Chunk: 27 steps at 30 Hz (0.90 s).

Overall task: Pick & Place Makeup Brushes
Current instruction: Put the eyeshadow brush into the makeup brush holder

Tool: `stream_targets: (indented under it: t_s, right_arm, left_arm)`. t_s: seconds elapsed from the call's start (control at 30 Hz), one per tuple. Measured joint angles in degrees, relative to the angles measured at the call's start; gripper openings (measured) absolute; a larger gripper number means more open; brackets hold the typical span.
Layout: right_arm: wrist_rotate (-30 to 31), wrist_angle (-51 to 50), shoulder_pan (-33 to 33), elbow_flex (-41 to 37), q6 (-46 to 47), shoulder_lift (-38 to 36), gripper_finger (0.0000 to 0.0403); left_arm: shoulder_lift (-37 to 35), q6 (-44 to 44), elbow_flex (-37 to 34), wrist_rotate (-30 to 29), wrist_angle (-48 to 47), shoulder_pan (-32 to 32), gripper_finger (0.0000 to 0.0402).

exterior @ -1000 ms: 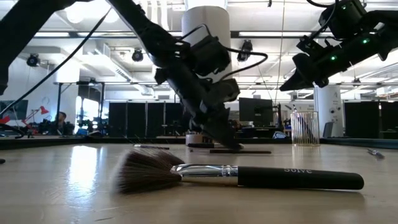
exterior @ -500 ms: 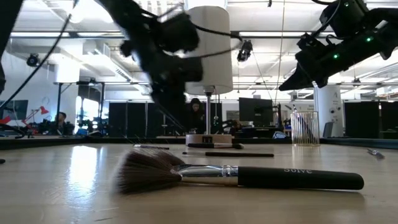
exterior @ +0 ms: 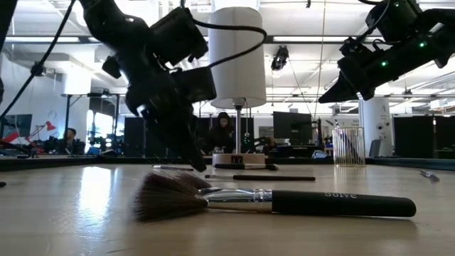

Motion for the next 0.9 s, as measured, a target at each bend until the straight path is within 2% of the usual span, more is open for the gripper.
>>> stream_targets:
  t_s: [0.1,0.4,0.6,0.7,0.9]
  right_arm:
    - [0.02,-0.04,0.0,0.0,-0.02,0.02,0.0009]
    - [0.02,-0.06,0.53,0.0,-0.02,0.02,0.0009]
    - [-1.0,-0.26,4.0,0.0,0.86,0.04,0.0009]
    - [-3.93,-0.73,6.85,0.66,3.39,0.67,0.0009]
    - [-4.75,-4.28,14.45,4.78,7.81,5.57,0.0024]
  left_arm:
    - [2.07,-0.08,0.41,-2.7,0.84,-1.32,0.0076]
    - [4.19,-1.12,1.52,-4.45,1.78,-2.5,0.0073]
    - [4.35,-2.15,1.06,-6.52,0.73,-2.63,0.0011]
    - [3.7,-2.8,1.49,-6.77,-0.38,-2.38,0.0002]
    - [0.99,-9.44,4.17,0.59,-6.56,0.87,0.0]
